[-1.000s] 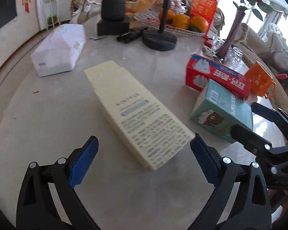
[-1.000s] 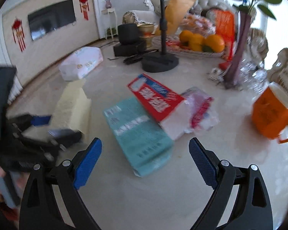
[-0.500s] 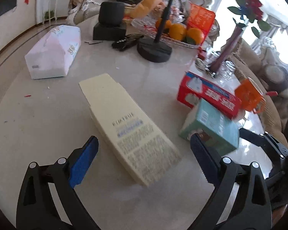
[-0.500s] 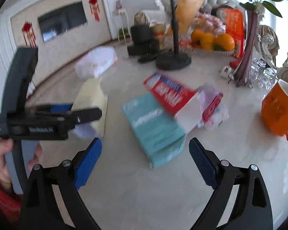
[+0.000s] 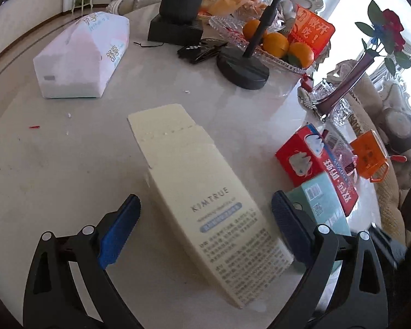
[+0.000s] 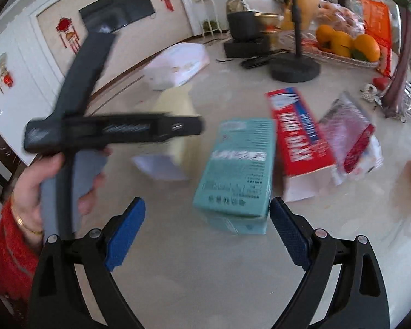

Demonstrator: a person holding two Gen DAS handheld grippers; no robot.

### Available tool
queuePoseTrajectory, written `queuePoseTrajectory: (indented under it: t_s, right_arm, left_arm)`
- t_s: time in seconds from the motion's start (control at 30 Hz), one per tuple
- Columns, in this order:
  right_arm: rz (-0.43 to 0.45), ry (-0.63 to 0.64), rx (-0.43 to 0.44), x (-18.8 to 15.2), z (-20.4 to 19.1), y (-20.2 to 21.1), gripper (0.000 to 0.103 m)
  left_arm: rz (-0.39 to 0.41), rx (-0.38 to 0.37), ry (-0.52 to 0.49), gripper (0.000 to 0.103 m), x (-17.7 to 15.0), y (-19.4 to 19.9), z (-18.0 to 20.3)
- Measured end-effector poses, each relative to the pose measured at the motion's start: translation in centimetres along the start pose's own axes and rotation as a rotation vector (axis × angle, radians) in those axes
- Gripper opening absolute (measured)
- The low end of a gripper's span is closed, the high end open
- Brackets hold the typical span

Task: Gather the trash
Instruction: 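Close the left gripper on the cream KIMTRUE box while the right closes on the teal box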

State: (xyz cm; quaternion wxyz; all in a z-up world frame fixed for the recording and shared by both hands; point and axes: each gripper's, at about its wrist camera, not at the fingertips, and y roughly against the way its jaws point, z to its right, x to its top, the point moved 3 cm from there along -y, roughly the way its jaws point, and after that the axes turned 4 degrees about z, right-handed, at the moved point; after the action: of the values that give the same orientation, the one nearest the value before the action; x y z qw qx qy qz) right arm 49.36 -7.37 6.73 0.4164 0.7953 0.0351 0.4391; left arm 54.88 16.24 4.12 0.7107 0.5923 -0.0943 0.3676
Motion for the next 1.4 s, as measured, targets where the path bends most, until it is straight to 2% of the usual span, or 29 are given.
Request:
queuePoseTrajectory:
  t_s: [0.13,0.23,0.27,0.4,0.43,0.47,0.6,0.63,0.77,0.87,0.93,0.97,1.0,1.03,1.2,1.3,1.4]
  right_arm:
    - [-0.001,-0.019,-0.172,0.0,-1.1,-1.6,0.088]
    - [-0.002,-0.016,-0.333,0.4,-0.3,-3.3,0.088]
    - [-0.024,-0.024,-0.347,0.5,0.0,-3.9,0.088]
    - [-0.024,-0.062,-0.330,1.3,1.1,-4.3,0.088]
    - [-0.028,-0.065,-0.336,1.4,1.4,-4.5,0.088]
    - [-0.027,-0.069,-0.332,1.4,1.5,-4.3,0.088]
    - [-0.013,-0.081,-0.293,1.1,1.5,-3.8,0.088]
    - [-0.010,-0.086,-0.283,1.2,1.7,-3.8,0.088]
    - [-0.006,-0.089,-0.273,1.2,1.7,-3.7,0.087]
    - [-0.007,-0.076,-0.277,1.2,1.5,-3.8,0.083]
    - [-0.004,-0.076,-0.275,1.2,1.4,-3.7,0.077]
    - [0.002,-0.077,-0.274,1.2,1.4,-3.6,0.071]
    - [0.010,-0.078,-0.262,1.1,1.4,-3.4,0.055]
    - [0.020,-0.089,-0.237,1.0,1.4,-3.1,0.046]
    - [0.051,-0.207,-0.067,-0.5,1.5,-1.6,0.045]
    - [0.074,-0.273,-0.022,-1.8,1.3,-0.3,0.045]
    - [0.148,-0.337,0.036,-5.8,-0.9,3.6,0.045]
  left_arm:
    - [0.027,0.088,-0.083,0.094,0.5,0.3,0.2]
    - [0.034,0.102,-0.111,0.094,0.6,0.3,0.5]
    - [0.034,0.100,-0.112,0.094,0.6,0.3,0.6]
    - [0.018,0.071,-0.085,0.094,0.6,0.0,0.3]
    - [0.005,0.062,-0.058,0.094,0.6,-0.1,0.1]
    - [-0.041,0.047,0.030,0.094,0.5,-0.4,-0.5]
    - [-0.050,0.020,0.173,0.094,0.7,-0.3,-0.9]
    - [-0.050,0.041,0.186,0.094,0.8,-0.3,-0.9]
    - [-0.054,0.169,0.093,0.094,0.4,-1.2,0.4]
    - [-0.075,0.260,-0.034,0.094,0.2,-2.2,1.6]
    - [-0.071,0.258,-0.039,0.093,0.2,-2.0,1.4]
    - [-0.070,0.256,-0.039,0.085,0.3,-1.8,1.1]
    - [-0.062,0.261,-0.046,0.076,0.3,-1.4,0.9]
    - [-0.054,0.295,-0.069,0.052,0.3,-1.1,0.7]
    - [-0.047,0.211,-0.059,0.049,-1.1,1.3,-0.8]
    - [-0.033,0.125,-0.062,0.049,-3.9,4.5,-0.9]
    - [0.000,0.050,-0.137,0.049,-8.6,9.9,-0.6]
